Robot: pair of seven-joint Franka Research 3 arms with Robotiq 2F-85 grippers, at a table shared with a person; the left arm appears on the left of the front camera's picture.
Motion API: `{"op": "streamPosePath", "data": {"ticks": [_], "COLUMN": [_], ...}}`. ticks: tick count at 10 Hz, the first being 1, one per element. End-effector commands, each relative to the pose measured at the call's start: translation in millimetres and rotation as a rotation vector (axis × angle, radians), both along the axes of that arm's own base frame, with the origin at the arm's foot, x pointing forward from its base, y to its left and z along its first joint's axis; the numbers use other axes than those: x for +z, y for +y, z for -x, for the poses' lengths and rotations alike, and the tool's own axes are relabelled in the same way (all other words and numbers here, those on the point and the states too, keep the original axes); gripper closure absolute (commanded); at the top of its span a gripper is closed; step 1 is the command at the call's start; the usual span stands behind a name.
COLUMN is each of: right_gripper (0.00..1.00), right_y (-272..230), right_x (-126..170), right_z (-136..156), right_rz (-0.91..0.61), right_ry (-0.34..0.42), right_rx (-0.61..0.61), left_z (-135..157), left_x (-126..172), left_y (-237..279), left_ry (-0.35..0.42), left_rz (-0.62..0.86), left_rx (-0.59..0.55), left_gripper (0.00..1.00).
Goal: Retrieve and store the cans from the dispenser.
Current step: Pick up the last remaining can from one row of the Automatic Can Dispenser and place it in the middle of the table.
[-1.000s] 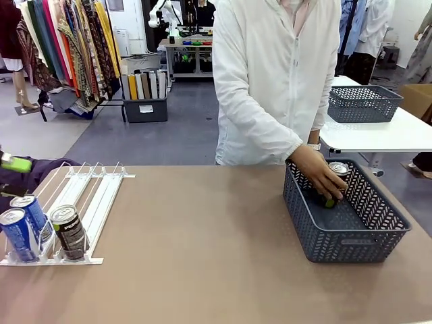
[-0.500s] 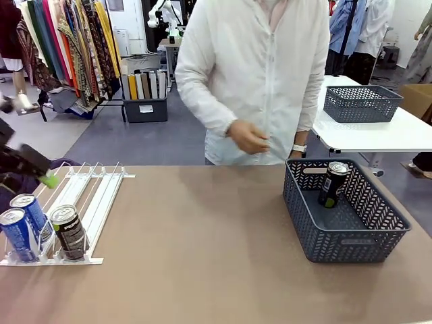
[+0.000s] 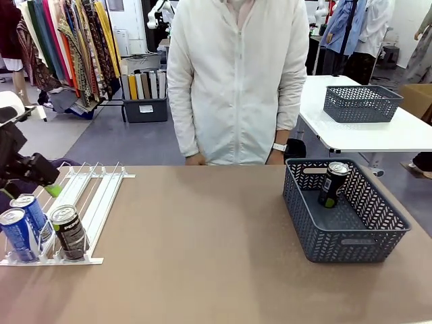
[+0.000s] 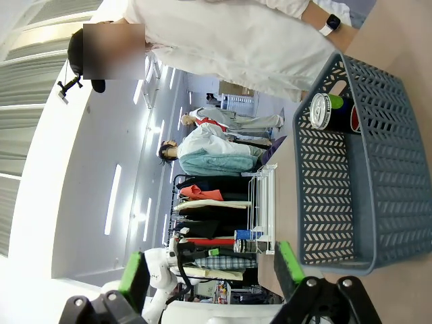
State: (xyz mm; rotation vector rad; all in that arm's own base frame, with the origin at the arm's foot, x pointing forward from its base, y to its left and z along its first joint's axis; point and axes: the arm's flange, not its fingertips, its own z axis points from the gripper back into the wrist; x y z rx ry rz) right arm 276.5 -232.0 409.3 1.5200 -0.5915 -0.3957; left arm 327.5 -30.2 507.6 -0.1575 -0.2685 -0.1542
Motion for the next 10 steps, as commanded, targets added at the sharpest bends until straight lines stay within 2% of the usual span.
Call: {"op": "streamPosePath", "data": {"ticks": [1,3,5,10], "right_gripper": [0.0,0.0,0.0,0.0], "right_y": [0,0,0,0], "right_x": [4,4,4,4], "right_z": [2,2,2,2], "right_rz": [0.0,0.0,0.0,0.0], "right_ry": [0.007,0.007,0.007,0.007], "right_rx": [0.012,0.012,0.012,0.012], "left_z": [-11,-26,-43,-63], "left_x": [-18,-39,-60,-96], "left_y": [-20,-35,-46,-49], "left_ry": [0.057,0.109,0.158,0.253], "left_rz": [-0.066,-0.086,-0.123,-0.13], "left_rx": [0.044,0.036,0.097,0.083], "left_gripper": [0.0,0.0,0.0,0.0]}}
